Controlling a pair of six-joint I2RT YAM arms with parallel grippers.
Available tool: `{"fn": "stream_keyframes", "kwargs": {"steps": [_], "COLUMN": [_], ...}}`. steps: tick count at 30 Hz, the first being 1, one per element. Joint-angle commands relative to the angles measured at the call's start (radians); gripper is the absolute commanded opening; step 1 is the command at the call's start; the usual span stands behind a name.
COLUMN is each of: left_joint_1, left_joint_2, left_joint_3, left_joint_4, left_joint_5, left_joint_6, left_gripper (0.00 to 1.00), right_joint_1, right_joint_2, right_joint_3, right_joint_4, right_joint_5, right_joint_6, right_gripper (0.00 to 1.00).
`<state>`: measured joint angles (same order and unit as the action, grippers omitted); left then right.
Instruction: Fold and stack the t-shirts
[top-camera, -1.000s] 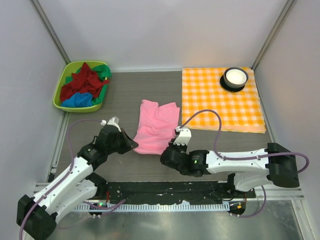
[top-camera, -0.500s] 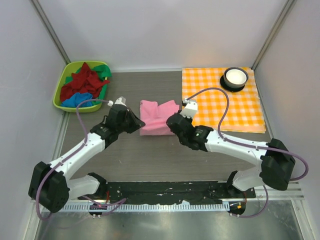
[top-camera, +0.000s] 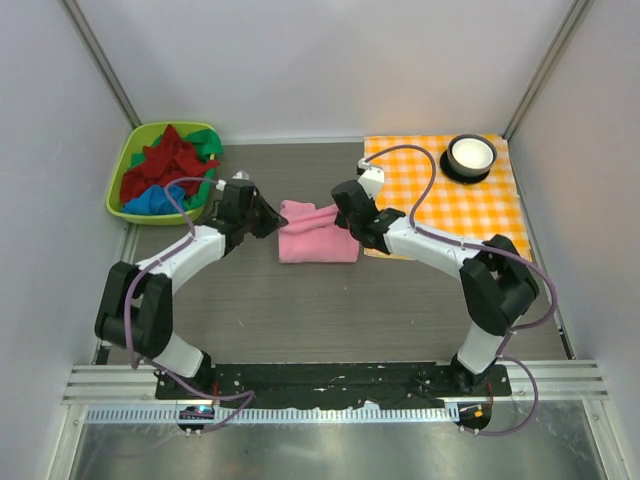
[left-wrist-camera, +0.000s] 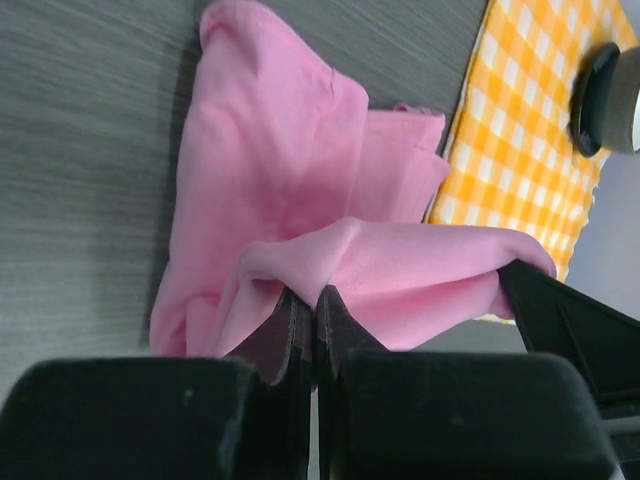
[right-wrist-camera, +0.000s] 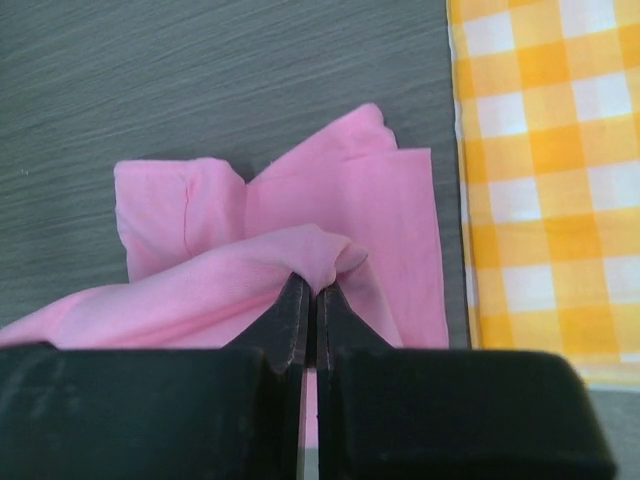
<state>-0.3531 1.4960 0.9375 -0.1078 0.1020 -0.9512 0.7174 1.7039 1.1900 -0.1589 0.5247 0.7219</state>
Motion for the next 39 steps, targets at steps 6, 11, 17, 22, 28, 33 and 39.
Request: {"fn": "stream_keyframes", "kwargs": {"steps": [6, 11, 17, 22, 28, 33, 39], "left_joint_1": [0.086, 0.091, 0.111, 0.086, -0.053, -0.147, -0.162], "left_joint_2": [0.251, 0.412, 0.434, 0.267, 0.064, 0.023, 0.113], "left_joint_3": [0.206, 0.355, 0.466, 0.385, 0.207, 0.012, -0.083], "left_joint_4": [0.089, 0.066, 0.054, 0.066, 0.097, 0.345, 0.634], "left_joint_5": [0.065, 0.067, 0.033, 0.024, 0.002, 0.091, 0.180], "left_joint_6": [0.017, 0.014, 0.023, 0.023, 0.020, -0.075, -0.038], "left_gripper": [0.00, 0.24, 1.00, 1.00, 1.00, 1.00, 1.00], "right_joint_1": [-0.114, -0.150, -0.196, -0.190, -0.154, -0.151, -0.151], "right_joint_2": [0.158, 0.235, 0.290, 0.114, 0.024, -0.076, -0.148], "right_joint_3": [0.184, 0.260, 0.306, 0.168, 0.142, 0.027, -0.016], "right_joint_4": [0.022, -0.008, 0.018, 0.148, 0.029, 0.042, 0.029], "right_joint_5": [-0.029, 0.029, 0.107, 0.118, 0.028, -0.015, -0.018], "right_joint_6": [-0.032, -0.024, -0.047, -0.093, -0.068, -0.052, -0.082], "right_gripper": [0.01, 0.01, 0.95, 0.97, 0.98, 0.99, 0.99]}}
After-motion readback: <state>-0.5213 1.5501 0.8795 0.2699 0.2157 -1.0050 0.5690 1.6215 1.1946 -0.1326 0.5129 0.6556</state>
